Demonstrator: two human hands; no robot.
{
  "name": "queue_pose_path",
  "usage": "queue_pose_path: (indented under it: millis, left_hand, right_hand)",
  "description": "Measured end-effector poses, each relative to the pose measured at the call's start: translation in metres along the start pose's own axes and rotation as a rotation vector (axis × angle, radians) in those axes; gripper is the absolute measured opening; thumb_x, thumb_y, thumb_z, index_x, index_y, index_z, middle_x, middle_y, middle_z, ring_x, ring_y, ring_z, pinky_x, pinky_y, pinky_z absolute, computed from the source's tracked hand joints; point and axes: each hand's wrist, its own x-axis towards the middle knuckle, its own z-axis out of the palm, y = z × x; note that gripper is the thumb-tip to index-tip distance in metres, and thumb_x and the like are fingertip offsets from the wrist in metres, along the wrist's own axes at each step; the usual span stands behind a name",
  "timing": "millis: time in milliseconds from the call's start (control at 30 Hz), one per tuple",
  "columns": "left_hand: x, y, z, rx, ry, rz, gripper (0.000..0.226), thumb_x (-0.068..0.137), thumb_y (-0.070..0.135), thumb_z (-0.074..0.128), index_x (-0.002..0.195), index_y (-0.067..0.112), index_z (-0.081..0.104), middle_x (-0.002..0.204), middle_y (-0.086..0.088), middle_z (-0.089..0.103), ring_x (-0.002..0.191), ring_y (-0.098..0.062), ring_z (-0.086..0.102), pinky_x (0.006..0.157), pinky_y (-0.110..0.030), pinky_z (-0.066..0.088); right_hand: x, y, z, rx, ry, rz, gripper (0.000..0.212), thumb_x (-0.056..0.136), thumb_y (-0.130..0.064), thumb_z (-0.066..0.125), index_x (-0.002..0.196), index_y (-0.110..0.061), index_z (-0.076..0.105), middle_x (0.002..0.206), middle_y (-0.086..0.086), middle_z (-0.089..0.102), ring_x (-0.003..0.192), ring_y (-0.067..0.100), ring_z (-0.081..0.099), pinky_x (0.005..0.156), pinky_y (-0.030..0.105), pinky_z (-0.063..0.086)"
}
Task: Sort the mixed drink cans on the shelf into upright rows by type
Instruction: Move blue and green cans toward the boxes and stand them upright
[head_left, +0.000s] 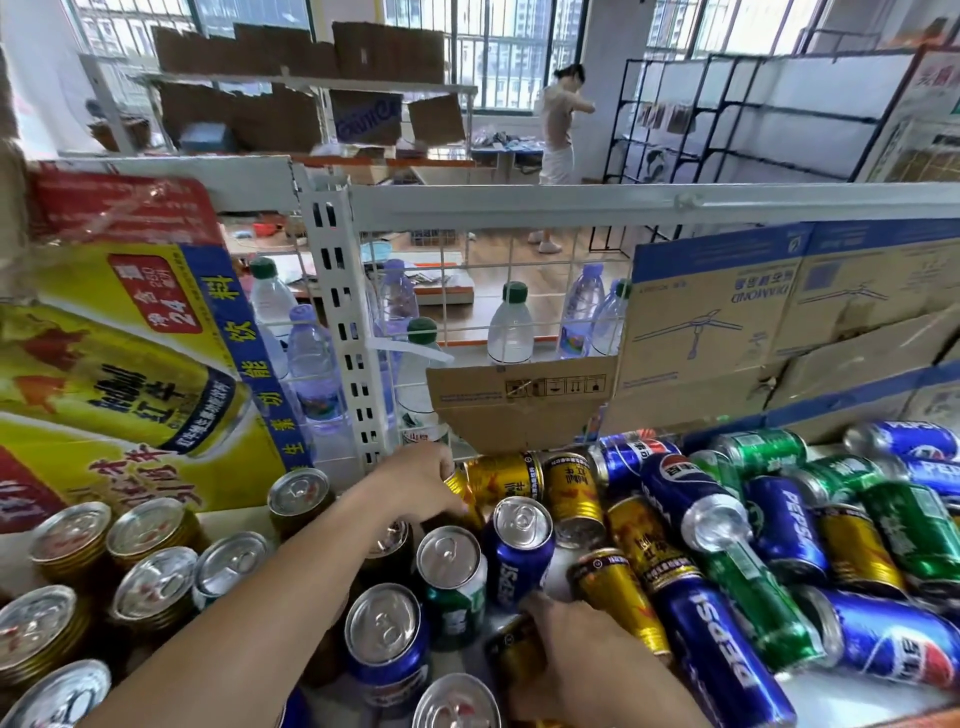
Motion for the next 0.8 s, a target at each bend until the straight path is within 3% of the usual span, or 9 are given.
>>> queue_pose_path:
  millis: [133, 267, 367, 467, 567, 667, 800]
  left_hand:
    - [-0.007, -0.004, 0.004, 0.030, 0.029, 0.096, 0.032, 0.073, 0.026, 0.078, 0.085, 0.021, 0.049, 0.084, 0.009, 0.052, 0.068, -0.004, 0.043, 0.055, -0.022, 0.032]
    - [-0.010, -0.009, 0.010, 0.039, 0.111, 0.118, 0.044, 0.071, 0.031, 0.082, 0.095, 0.024, 0.046, 0.088, 0.005, 0.056, 0.071, -0.007, 0.048, 0.058, -0.025, 0.036]
    - [-0.012, -0.013, 0.009, -0.051, 0.137, 0.089, 0.056, 0.070, 0.039, 0.083, 0.111, 0.027, 0.048, 0.106, 0.007, 0.057, 0.091, -0.012, 0.056, 0.078, -0.030, 0.046]
    - [-0.014, -0.018, 0.008, -0.098, 0.113, 0.063, 0.060, 0.074, 0.041, 0.079, 0.124, 0.027, 0.049, 0.123, 0.006, 0.057, 0.109, -0.015, 0.055, 0.093, -0.031, 0.044]
    - [-0.019, -0.018, 0.007, -0.094, 0.090, 0.082, 0.051, 0.082, 0.043, 0.070, 0.126, 0.028, 0.050, 0.125, 0.007, 0.058, 0.109, -0.011, 0.053, 0.090, -0.027, 0.041]
    - [-0.028, -0.011, 0.007, -0.109, 0.084, 0.130, 0.041, 0.088, 0.045, 0.062, 0.124, 0.028, 0.052, 0.117, 0.010, 0.055, 0.103, -0.009, 0.052, 0.083, -0.025, 0.038]
    - [-0.038, -0.002, 0.011, -0.067, 0.051, 0.229, 0.045, 0.090, 0.049, 0.057, 0.129, 0.026, 0.051, 0.127, 0.007, 0.051, 0.111, -0.009, 0.049, 0.094, -0.026, 0.040]
  right_hand:
    - [-0.009, 0.011, 0.005, 0.236, 0.053, -0.009, 0.075, 0.066, -0.035, 0.081, 0.129, -0.037, 0.040, 0.112, -0.010, 0.065, 0.104, 0.009, 0.062, 0.097, 0.025, 0.044]
    - [-0.011, 0.012, 0.019, 0.282, 0.149, 0.050, 0.088, 0.069, -0.035, 0.081, 0.137, -0.034, 0.026, 0.121, -0.010, 0.060, 0.112, 0.012, 0.058, 0.104, 0.031, 0.042]
    - [-0.015, 0.013, 0.026, 0.194, 0.136, 0.085, 0.086, 0.079, -0.033, 0.071, 0.145, -0.036, 0.016, 0.124, -0.005, 0.060, 0.115, 0.016, 0.059, 0.104, 0.032, 0.041]
    - [-0.022, 0.016, 0.022, 0.145, 0.023, 0.097, 0.099, 0.079, -0.035, 0.069, 0.148, -0.050, -0.001, 0.132, -0.004, 0.057, 0.122, 0.016, 0.054, 0.110, 0.036, 0.034]
    - [-0.029, 0.017, 0.020, 0.185, 0.077, 0.017, 0.097, 0.064, -0.044, 0.074, 0.138, -0.062, 0.013, 0.121, -0.010, 0.063, 0.115, 0.015, 0.058, 0.106, 0.040, 0.040]
    - [-0.036, 0.015, 0.020, 0.243, 0.258, -0.053, 0.071, 0.060, -0.046, 0.071, 0.124, -0.047, 0.040, 0.107, -0.015, 0.061, 0.097, 0.008, 0.060, 0.093, 0.033, 0.050]
    - [-0.044, 0.002, 0.004, 0.152, 0.452, -0.108, 0.061, 0.074, -0.040, 0.073, 0.126, -0.033, 0.043, 0.108, -0.015, 0.052, 0.096, 0.008, 0.051, 0.088, 0.026, 0.048]
